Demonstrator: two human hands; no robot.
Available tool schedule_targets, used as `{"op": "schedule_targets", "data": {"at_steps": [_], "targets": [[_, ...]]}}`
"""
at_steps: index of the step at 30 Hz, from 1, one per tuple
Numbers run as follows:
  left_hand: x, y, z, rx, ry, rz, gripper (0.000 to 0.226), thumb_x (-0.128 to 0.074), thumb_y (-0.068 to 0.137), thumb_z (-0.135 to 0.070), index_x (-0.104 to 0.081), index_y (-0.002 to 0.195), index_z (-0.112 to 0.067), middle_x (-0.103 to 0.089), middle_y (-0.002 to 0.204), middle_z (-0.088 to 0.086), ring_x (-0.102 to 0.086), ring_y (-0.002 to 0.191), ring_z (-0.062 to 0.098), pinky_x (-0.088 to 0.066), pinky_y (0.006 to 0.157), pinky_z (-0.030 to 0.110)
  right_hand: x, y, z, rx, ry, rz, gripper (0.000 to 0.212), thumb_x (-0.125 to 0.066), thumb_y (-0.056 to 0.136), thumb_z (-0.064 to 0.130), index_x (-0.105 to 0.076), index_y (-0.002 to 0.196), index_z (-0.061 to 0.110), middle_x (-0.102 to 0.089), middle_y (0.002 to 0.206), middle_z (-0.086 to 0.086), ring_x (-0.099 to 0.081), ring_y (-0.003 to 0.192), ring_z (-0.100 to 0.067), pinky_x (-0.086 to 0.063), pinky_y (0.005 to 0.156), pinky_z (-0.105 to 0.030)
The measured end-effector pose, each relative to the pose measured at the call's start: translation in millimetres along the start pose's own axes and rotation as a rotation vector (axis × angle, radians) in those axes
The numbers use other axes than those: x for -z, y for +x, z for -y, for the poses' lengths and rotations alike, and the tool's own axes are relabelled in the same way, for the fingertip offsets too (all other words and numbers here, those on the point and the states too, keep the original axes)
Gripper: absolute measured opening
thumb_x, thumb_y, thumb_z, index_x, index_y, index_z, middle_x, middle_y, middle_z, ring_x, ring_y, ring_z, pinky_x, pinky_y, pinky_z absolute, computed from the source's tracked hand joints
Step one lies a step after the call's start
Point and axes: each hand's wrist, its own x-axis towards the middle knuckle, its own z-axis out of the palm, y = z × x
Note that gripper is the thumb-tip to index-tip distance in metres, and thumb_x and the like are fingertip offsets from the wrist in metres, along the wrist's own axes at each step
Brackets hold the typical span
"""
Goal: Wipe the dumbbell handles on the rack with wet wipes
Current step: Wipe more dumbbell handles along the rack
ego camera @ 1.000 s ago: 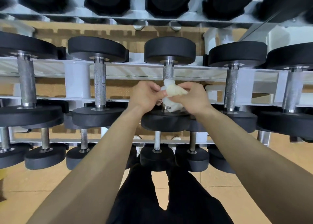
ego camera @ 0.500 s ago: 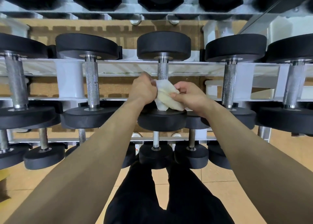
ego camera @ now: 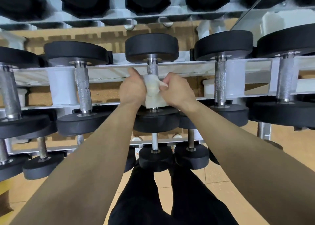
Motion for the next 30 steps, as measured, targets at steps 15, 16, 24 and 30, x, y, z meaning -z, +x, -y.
{"op": "schedule_targets", "data": {"at_steps": [15, 16, 24, 30], "targets": [[12, -114, -61, -0.24, -0.592, -0.034, 0.016, -0.058, 0.099, -0.028, -0.066, 0.091, -0.018, -0.064, 0.08, -0.009, -0.058, 0.077, 0.01, -0.045, 0.07, 0.022, 100, -66, -83, -0.112, 0.94, 0.098, 0.039, -0.061, 0.069, 0.008, -0.062, 0.106, 0.022, -0.057, 0.111, -0.005, -0.058, 0.103, -0.025, -0.047, 0.081, -0.035], [7, -120, -73, -0.262, -0.593, -0.035, 0.021, -0.056, 0.1, -0.03, -0.065, 0.086, -0.016, -0.061, 0.078, -0.009, -0.056, 0.075, 0.009, -0.044, 0.069, 0.023, 109, -68, -93, -0.123, 0.991, 0.15, 0.047, -0.06, 0.069, 0.006, -0.064, 0.114, 0.019, -0.058, 0.117, -0.01, -0.061, 0.103, -0.026, -0.049, 0.081, -0.036], [-18, -143, -146, -0.161, -0.845, -0.226, 0.011, -0.049, 0.103, -0.026, -0.051, 0.101, -0.015, -0.053, 0.082, -0.012, -0.051, 0.065, -0.011, -0.042, 0.06, 0.012, 160, -81, -149, -0.15, 0.97, 0.24, 0.036, -0.073, 0.088, 0.003, -0.067, 0.123, 0.007, -0.073, 0.115, -0.011, -0.071, 0.104, -0.027, -0.058, 0.088, -0.041], [-31, -134, -165, -0.193, -0.847, -0.14, 0.018, -0.056, 0.099, -0.017, -0.047, 0.111, -0.027, -0.055, 0.092, -0.01, -0.056, 0.081, 0.006, -0.051, 0.073, 0.027, 170, -82, -167, -0.247, 0.923, 0.241, 0.033, -0.065, 0.089, -0.007, -0.062, 0.121, 0.002, -0.067, 0.123, -0.022, -0.068, 0.111, -0.033, -0.058, 0.091, -0.048]]}}
